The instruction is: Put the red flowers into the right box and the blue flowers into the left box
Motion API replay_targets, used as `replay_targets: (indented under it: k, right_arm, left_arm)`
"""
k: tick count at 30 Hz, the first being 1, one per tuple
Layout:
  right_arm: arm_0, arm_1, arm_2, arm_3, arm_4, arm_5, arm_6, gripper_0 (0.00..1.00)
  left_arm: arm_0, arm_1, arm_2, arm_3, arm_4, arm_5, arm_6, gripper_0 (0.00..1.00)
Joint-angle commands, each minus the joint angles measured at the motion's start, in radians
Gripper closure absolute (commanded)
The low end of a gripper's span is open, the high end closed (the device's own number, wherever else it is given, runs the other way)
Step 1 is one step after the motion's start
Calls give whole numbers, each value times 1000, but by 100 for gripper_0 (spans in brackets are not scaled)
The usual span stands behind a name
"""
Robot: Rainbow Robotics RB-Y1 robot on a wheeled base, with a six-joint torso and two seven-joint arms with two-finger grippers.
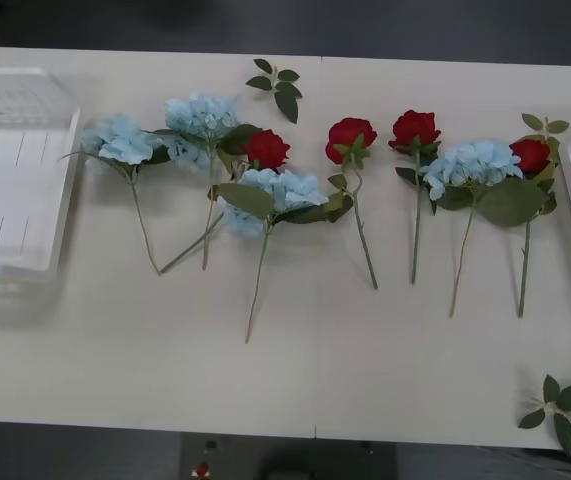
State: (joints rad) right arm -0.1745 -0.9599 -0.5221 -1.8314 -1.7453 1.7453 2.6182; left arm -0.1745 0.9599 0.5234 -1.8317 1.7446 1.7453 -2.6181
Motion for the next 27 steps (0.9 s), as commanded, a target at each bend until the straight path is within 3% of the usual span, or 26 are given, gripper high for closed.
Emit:
replay_targets:
  k: [1,5,8,17,23,27]
  right_arm:
    - [58,345,45,50,21,0,0,0]
    - [59,349,70,70,17,-21,8,0]
    - [38,288,123,66,13,-99,2,0]
    - [-5,-82,415,60,-200,-523,-256,0]
    - [-65,-321,536,37,-260,-672,-566,0]
    - [-99,-382,590,35,-247,-713,-770,0]
  left_arm:
    - [107,-464,-31,58,-23,2,1,0]
    - [109,-498,-65,83,-25,-32,-10,0]
    - [95,-497,-74,86,-28,-55,-14,0]
    - [43,-429,-79,86,-152,-90,3,0]
    - [41,-326,-171,86,-154,-199,23,0]
    - [40,-300,-232,86,-183,-263,40,0]
